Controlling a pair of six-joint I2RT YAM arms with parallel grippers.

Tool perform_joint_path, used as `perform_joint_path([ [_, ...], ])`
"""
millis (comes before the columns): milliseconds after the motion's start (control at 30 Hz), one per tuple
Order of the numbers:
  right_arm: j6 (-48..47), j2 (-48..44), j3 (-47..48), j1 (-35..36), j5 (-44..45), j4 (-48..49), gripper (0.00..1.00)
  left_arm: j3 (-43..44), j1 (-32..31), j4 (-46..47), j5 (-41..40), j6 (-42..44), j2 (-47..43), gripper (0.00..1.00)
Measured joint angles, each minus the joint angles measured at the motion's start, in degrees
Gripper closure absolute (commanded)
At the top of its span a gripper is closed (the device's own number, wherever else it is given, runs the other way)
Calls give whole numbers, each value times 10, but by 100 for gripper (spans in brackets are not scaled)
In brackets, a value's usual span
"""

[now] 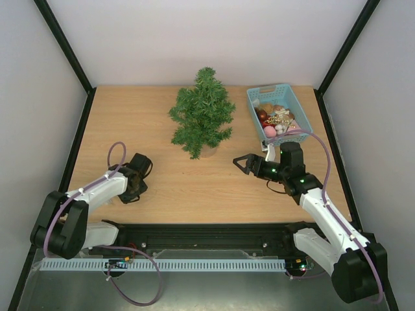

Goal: Decorate the small christmas tree

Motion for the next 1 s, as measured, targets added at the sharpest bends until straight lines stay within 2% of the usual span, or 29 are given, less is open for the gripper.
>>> perform_joint_path([
  [133,-3,0,-1,0,0,0,4,0,0,5,-2,0,0,60],
  [233,-6,1,-1,0,0,0,4,0,0,5,-5,0,0,70],
  [300,-7,3,-1,0,0,0,4,0,0,5,-10,1,0,72],
  [700,-8,8,-1,0,0,0,4,20,-5,-18,-9,-1,-25,71],
  [1000,-6,16,-1,0,-2,0,4,153,-45,-85,6,9,-47,71],
])
